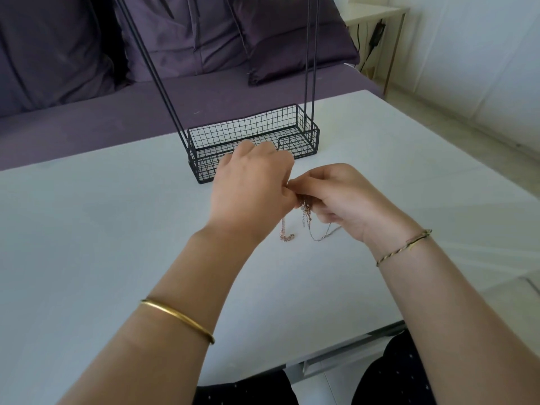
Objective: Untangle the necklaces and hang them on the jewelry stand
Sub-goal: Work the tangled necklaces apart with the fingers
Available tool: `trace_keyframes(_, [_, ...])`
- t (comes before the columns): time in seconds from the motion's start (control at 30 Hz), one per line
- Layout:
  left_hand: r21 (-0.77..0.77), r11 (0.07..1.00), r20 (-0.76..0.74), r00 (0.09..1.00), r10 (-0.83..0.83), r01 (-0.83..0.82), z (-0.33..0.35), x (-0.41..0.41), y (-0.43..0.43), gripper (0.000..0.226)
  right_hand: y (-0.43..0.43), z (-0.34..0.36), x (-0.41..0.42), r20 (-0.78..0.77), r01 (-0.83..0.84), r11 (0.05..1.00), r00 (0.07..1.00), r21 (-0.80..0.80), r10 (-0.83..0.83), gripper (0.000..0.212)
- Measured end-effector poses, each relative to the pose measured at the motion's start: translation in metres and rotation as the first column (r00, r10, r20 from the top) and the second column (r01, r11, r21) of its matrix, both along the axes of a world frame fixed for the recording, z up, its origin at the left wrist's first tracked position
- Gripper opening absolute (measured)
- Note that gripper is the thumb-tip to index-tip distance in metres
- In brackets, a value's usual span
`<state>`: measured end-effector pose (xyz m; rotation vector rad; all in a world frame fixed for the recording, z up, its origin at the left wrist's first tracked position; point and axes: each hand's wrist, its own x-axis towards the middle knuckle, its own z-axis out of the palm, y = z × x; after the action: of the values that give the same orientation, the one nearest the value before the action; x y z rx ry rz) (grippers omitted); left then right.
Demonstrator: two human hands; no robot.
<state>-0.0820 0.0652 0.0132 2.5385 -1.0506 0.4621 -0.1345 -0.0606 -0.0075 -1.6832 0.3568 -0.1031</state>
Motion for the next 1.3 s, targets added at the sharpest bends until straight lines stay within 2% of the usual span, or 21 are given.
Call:
trace_keyframes(0.1, [-0.050, 0.999, -0.051, 0.999, -0.005, 0.002, -0.001, 0.001, 0.000, 0.012, 0.001, 0.002, 0.000, 0.012, 0.015, 1.000, 1.000, -0.016, -0.015, 0.013])
trace_keyframes(0.2, [-0.136, 0.991, -0.240, 0.970, -0.038, 0.005, -0.002, 0.004, 0.001, 0.015, 0.003, 0.003, 0.001, 0.010, 0.041, 0.999, 0.999, 0.010, -0.041, 0.011])
trace_keyframes(0.3, [-0.265, 0.964, -0.432, 0.897, -0.089, -0.032, -0.001, 0.005, 0.002, 0.012, 0.004, 0.004, 0.003, -0.006, 0.076, 0.994, 0.997, 0.080, -0.076, 0.021])
trace_keyframes(0.37, [-0.325, 0.945, -0.496, 0.858, -0.132, -0.042, -0.001, 0.006, 0.002, 0.009, 0.005, 0.004, 0.004, -0.016, 0.093, 0.987, 0.996, 0.130, -0.092, 0.024])
trace_keyframes(0.43, [-0.349, 0.937, -0.468, 0.869, -0.158, -0.018, -0.003, 0.007, 0.002, 0.010, 0.005, 0.005, 0.004, -0.022, 0.091, 0.985, 0.996, 0.143, -0.089, 0.024])
trace_keyframes(0.57, [-0.272, 0.960, -0.197, 0.972, -0.124, 0.067, -0.009, 0.016, 0.007, 0.014, 0.002, 0.006, 0.002, 0.004, 0.025, 0.996, 1.000, 0.087, -0.025, 0.010])
trace_keyframes(0.67, [-0.255, 0.963, -0.134, 0.982, -0.129, 0.092, -0.011, 0.017, 0.010, 0.012, 0.000, 0.005, 0.001, 0.040, 0.020, 1.000, 0.999, -0.020, -0.019, 0.005])
trace_keyframes(0.77, [-0.236, 0.959, -0.099, 0.977, -0.188, 0.160, -0.012, 0.016, 0.008, 0.006, 0.001, 0.003, 0.002, 0.052, 0.030, 0.997, 0.998, -0.075, -0.026, 0.010])
trace_keyframes(0.9, [-0.197, 0.960, -0.078, 0.973, -0.219, 0.200, -0.011, 0.012, 0.004, 0.004, 0.001, 0.000, 0.004, 0.029, 0.094, 0.995, 0.995, -0.043, -0.093, 0.009])
trace_keyframes(1.03, [-0.205, 0.959, -0.065, 0.975, -0.211, 0.194, -0.009, 0.011, 0.002, 0.005, 0.004, 0.000, 0.005, -0.008, 0.157, 0.984, 0.988, 0.078, -0.157, 0.010])
trace_keyframes(1.13, [-0.221, 0.960, -0.076, 0.978, -0.195, 0.174, -0.008, 0.012, 0.003, 0.004, 0.005, 0.002, 0.003, -0.032, 0.143, 0.970, 0.990, 0.199, -0.139, 0.013])
trace_keyframes(1.23, [-0.260, 0.954, -0.149, 0.970, -0.195, 0.152, -0.008, 0.013, 0.003, 0.003, 0.004, 0.006, 0.002, -0.038, 0.065, 0.965, 0.998, 0.256, -0.057, 0.024])
trace_keyframes(1.3, [-0.339, 0.936, -0.289, 0.937, -0.198, 0.093, -0.005, 0.012, 0.004, 0.005, 0.003, 0.008, 0.001, -0.015, 0.013, 0.967, 1.000, 0.255, -0.009, 0.029])
